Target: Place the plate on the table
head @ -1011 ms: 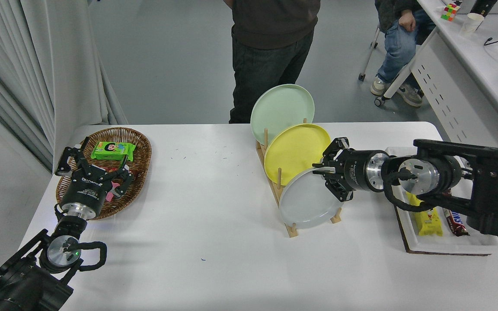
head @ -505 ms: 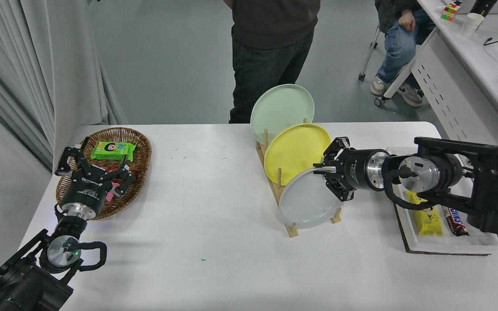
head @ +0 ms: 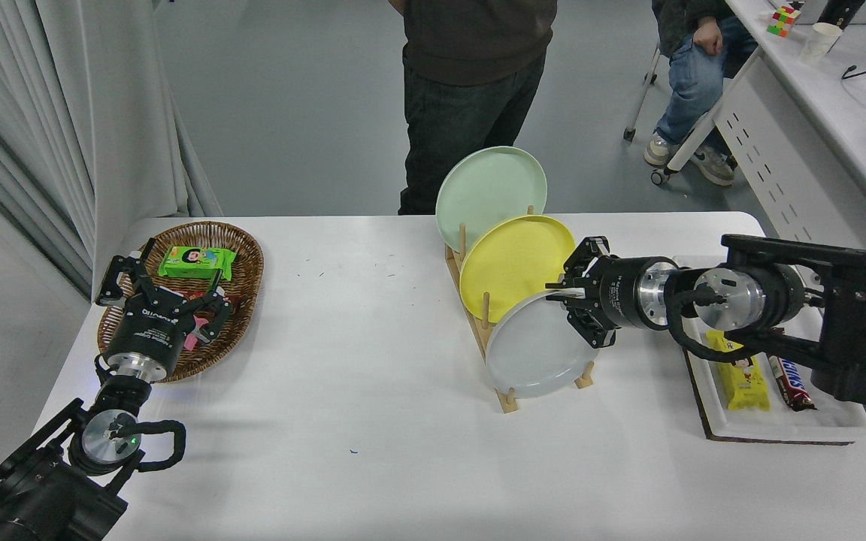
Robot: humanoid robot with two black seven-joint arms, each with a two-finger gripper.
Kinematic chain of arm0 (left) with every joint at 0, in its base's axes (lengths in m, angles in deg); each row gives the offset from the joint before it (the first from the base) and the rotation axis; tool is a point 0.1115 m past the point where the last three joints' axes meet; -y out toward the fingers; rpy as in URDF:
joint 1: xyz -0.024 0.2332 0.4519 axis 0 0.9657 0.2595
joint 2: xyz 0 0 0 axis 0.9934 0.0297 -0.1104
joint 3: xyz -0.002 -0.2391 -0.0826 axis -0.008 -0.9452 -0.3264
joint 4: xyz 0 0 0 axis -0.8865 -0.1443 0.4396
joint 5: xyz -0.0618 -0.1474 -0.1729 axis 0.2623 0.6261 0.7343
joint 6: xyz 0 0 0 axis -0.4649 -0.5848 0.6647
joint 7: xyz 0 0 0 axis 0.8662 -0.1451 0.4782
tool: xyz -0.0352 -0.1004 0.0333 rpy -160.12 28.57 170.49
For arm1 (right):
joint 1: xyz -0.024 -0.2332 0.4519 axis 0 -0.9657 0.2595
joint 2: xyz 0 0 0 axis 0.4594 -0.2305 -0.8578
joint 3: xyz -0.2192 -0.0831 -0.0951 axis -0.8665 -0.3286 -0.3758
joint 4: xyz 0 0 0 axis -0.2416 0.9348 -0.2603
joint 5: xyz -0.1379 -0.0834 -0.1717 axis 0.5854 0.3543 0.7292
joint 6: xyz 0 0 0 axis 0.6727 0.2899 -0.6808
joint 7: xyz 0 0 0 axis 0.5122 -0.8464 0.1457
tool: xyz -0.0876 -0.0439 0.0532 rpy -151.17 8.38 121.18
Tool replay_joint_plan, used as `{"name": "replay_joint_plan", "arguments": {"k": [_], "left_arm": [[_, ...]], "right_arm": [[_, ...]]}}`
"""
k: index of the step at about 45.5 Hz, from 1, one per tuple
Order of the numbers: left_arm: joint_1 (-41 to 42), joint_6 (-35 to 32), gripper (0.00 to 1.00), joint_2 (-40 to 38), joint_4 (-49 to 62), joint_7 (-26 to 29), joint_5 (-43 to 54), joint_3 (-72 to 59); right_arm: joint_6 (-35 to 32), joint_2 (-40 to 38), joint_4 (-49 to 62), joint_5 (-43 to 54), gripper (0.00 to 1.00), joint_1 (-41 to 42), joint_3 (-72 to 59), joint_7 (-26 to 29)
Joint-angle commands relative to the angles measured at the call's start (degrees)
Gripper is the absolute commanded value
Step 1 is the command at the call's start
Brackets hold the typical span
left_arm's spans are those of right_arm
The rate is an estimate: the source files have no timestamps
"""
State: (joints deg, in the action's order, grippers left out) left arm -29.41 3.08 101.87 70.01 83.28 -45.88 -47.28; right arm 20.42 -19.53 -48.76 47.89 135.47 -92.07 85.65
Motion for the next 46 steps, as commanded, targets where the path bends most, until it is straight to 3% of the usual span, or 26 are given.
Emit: {"name": "replay_joint_plan", "arguments": {"k": [1, 46], "left_arm": [[0.00, 0.00, 0.98, 0.00, 0.00, 0.00, 0.04, 0.00], [0.00, 0.00, 0.98, 0.00, 0.00, 0.00, 0.04, 0.00]], "right_arm": [[0.27, 0.24, 0.19, -0.06, 0.13, 0.04, 0.17, 0.06], [0.18, 0.15, 0.54, -0.32, 0.04, 0.83, -0.09, 0.15]]}}
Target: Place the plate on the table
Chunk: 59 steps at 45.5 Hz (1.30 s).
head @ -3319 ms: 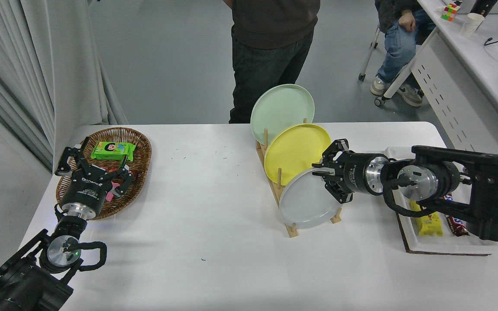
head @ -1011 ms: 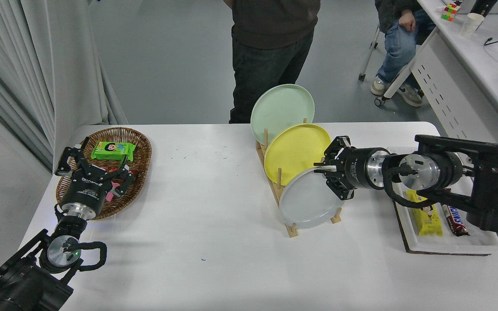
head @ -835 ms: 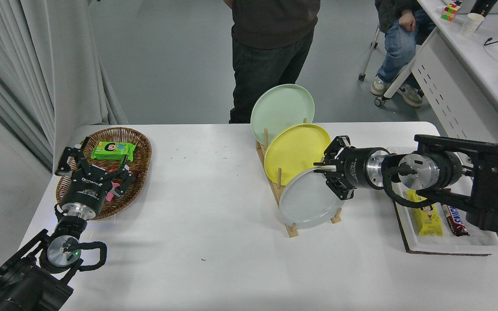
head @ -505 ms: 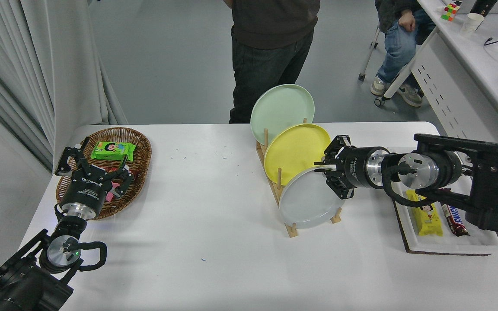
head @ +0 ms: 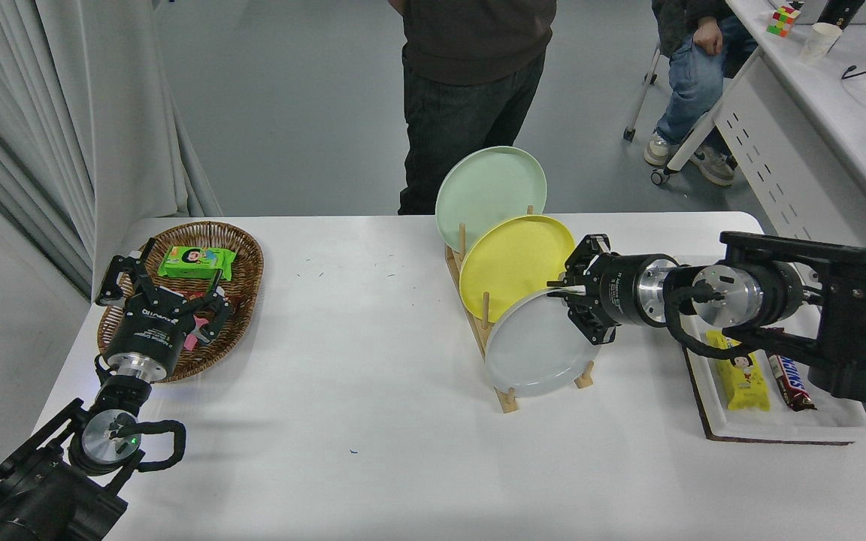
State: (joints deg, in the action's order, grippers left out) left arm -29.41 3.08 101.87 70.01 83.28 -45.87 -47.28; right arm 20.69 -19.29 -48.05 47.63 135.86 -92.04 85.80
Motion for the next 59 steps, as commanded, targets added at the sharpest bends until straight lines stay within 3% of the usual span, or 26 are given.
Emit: {"name": "replay_joint_plan", "arguments": {"k": [1, 59], "left_arm": [[0.00, 0.00, 0.98, 0.00, 0.00, 0.00, 0.03, 0.00], [0.00, 0.00, 0.98, 0.00, 0.00, 0.00, -0.06, 0.00]], "right_arm": [[-0.09, -0.18, -0.16, -0.06, 0.04, 0.44, -0.12, 0.00], [-2.11, -0.53, -0.69, 0.20, 0.00, 2.82, -0.38, -0.18]]}}
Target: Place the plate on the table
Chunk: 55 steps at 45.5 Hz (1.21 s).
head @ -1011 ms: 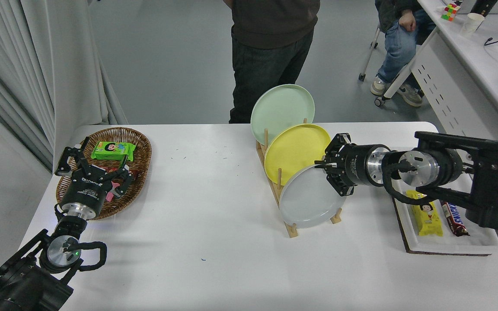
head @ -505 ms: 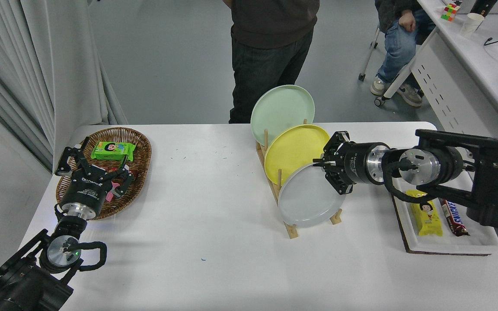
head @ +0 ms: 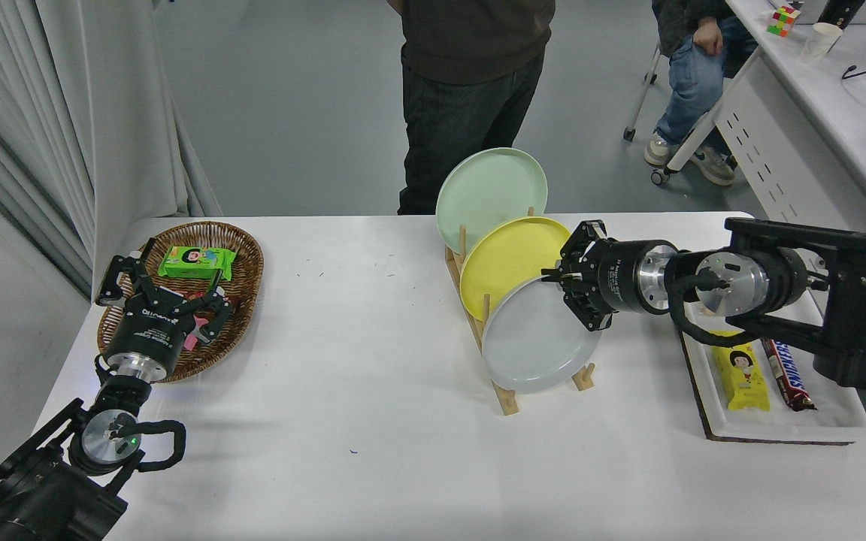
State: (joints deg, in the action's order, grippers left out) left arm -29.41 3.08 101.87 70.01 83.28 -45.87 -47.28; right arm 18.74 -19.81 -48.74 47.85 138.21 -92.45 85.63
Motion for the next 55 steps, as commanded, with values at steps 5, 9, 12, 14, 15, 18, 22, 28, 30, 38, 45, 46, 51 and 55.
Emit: {"name": "replay_joint_plan", "arguments": {"k": [5, 9, 12, 14, 15, 18, 22, 28, 30, 38, 45, 46, 51, 55], "left_arm": [[0.00, 0.00, 0.98, 0.00, 0.00, 0.00, -0.06, 0.00], [0.00, 0.00, 0.98, 0.00, 0.00, 0.00, 0.03, 0.00], [0.00, 0.00, 0.98, 0.00, 0.00, 0.00, -0.06, 0.00], [0.00, 0.00, 0.98, 0.00, 0.00, 0.00, 0.03, 0.00], [0.00, 0.00, 0.98, 0.00, 0.00, 0.00, -0.06, 0.00], [0.00, 0.00, 0.98, 0.00, 0.00, 0.00, 0.03, 0.00], [0.00, 0.00, 0.98, 0.00, 0.00, 0.00, 0.03, 0.00], [0.00, 0.00, 0.98, 0.00, 0.00, 0.00, -0.06, 0.00], [0.00, 0.00, 0.98, 0.00, 0.00, 0.00, -0.06, 0.00], [0.00, 0.00, 0.98, 0.00, 0.00, 0.00, 0.03, 0.00], [0.00, 0.00, 0.98, 0.00, 0.00, 0.00, 0.03, 0.00], [0.00, 0.00, 0.98, 0.00, 0.00, 0.00, 0.03, 0.00], [0.00, 0.00, 0.98, 0.00, 0.00, 0.00, 0.03, 0.00], [0.00, 0.00, 0.98, 0.00, 0.00, 0.00, 0.03, 0.00]], "right_arm": [[-0.16, -0.01, 0.00, 0.06, 0.00, 0.47, 0.03, -0.01], [-0.25, -0.01, 0.00, 0.06, 0.00, 0.56, 0.03, -0.01], [-0.25, -0.01, 0.00, 0.06, 0.00, 0.56, 0.03, -0.01], [-0.33, -0.01, 0.00, 0.06, 0.00, 0.64, 0.03, -0.01], [-0.33, -0.01, 0.00, 0.06, 0.00, 0.64, 0.03, -0.01], [-0.33, -0.01, 0.00, -0.02, 0.00, 0.64, -0.06, -0.01], [-0.33, -0.01, 0.00, -0.02, 0.00, 0.64, -0.06, -0.01], [-0.33, -0.01, 0.00, -0.02, 0.00, 0.64, -0.15, -0.01], [-0.33, -0.01, 0.00, -0.02, 0.00, 0.64, -0.15, -0.01], [-0.42, -0.10, 0.00, 0.15, 0.00, 1.34, 0.03, -0.01], [-0.60, -0.28, -0.08, 0.41, 0.00, 1.87, 0.20, -0.10], [-0.77, -0.36, -0.08, 0.42, 0.00, 1.96, 0.20, -0.10], [-2.62, -1.33, -0.43, 0.42, 0.00, 2.49, 0.20, -0.01], [-2.88, -1.59, -0.79, 0.42, 0.00, 2.93, 0.20, -0.01]]}}
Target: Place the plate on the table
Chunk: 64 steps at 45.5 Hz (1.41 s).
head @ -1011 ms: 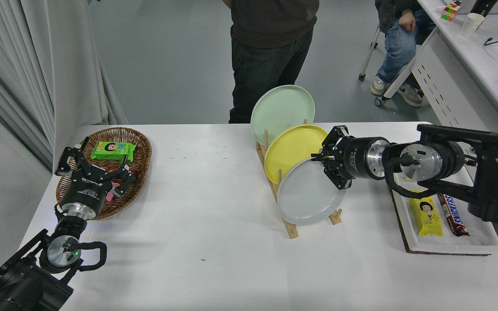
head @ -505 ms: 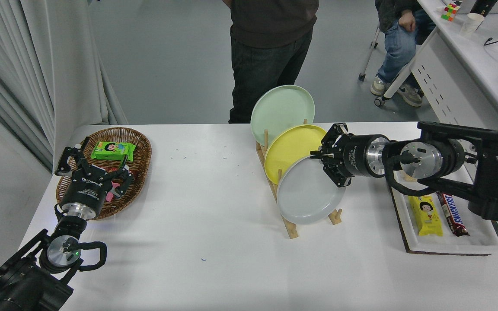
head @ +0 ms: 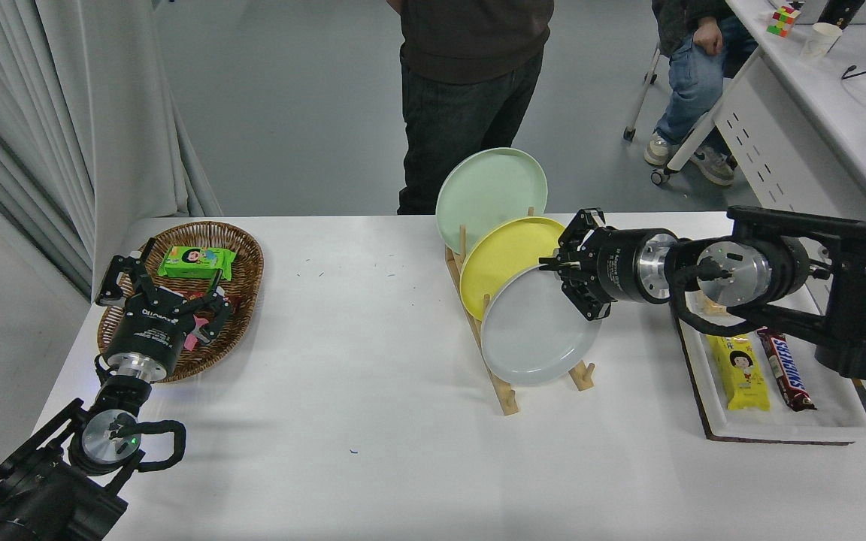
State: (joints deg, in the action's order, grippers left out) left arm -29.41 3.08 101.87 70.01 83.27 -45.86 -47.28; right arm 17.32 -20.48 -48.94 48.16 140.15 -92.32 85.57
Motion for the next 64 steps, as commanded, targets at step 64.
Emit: {"name": "replay_joint_plan", "arguments": {"k": [64], "left_arm": [[0.00, 0.00, 0.98, 0.00, 0.00, 0.00, 0.02, 0.00]], "right_arm": [[-15.44, -10.32, -6.84, -10.00, 0.00, 18.74, -6.25, 1.90]]}}
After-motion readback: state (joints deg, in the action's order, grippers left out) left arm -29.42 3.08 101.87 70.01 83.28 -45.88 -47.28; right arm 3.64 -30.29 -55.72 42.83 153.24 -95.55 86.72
